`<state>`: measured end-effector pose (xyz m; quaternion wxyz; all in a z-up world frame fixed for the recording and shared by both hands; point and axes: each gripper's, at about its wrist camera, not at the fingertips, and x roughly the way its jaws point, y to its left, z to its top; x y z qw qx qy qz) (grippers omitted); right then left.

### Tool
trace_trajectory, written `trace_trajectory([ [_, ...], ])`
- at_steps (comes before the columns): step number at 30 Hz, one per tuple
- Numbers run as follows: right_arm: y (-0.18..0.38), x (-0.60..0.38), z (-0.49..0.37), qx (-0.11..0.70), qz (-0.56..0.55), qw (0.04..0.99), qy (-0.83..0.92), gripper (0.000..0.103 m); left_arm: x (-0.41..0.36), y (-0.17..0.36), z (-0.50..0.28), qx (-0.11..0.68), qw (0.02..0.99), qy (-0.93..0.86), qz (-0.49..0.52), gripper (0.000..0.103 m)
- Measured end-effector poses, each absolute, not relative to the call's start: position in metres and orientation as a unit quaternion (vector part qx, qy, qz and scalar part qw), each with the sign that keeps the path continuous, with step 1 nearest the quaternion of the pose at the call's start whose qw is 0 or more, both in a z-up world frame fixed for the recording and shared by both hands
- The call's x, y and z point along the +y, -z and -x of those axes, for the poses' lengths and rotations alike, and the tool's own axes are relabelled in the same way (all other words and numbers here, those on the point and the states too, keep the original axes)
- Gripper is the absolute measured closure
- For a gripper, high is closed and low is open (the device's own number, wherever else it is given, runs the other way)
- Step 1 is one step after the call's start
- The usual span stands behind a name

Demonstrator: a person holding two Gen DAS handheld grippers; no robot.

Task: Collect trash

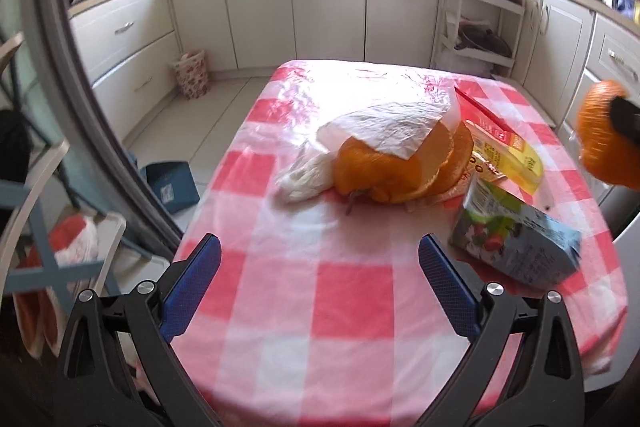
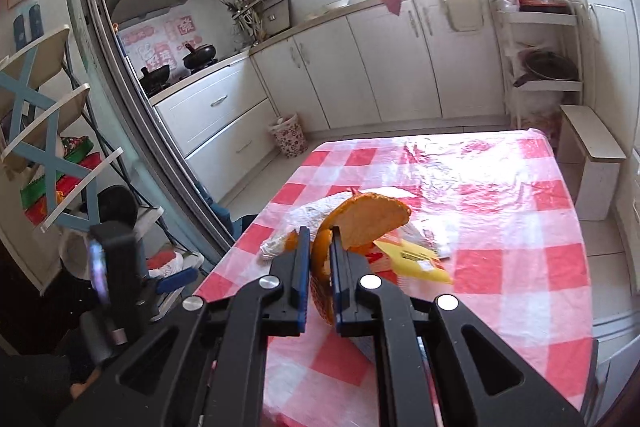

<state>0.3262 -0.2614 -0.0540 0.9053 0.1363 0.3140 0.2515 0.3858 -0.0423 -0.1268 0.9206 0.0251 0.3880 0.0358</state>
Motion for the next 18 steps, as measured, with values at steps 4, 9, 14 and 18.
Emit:
trace_trajectory([
  [4, 0.051, -0.271, -0.325, 0.309, -0.144, 0.906, -0.251, 0.093, -0.056, 0.141, -0.415, 0.397, 0.915, -0.043, -0.062, 0.008],
  [9, 0.052, -0.271, -0.326, 0.309, -0.148, 0.904, -0.255, 0.093, -0.062, 0.149, -0.443, 0.4, 0.913, -0.053, -0.068, 0.008],
  [14, 0.055, -0.272, -0.328, 0.315, -0.153, 0.9, -0.26, 0.093, -0.068, 0.15, -0.468, 0.404, 0.913, -0.037, -0.045, 0.014],
  [18, 0.057, -0.272, -0.329, 0.318, -0.151, 0.898, -0.262, 0.093, -0.068, 0.154, -0.484, 0.417, 0.909, -0.007, -0.016, 0.038],
])
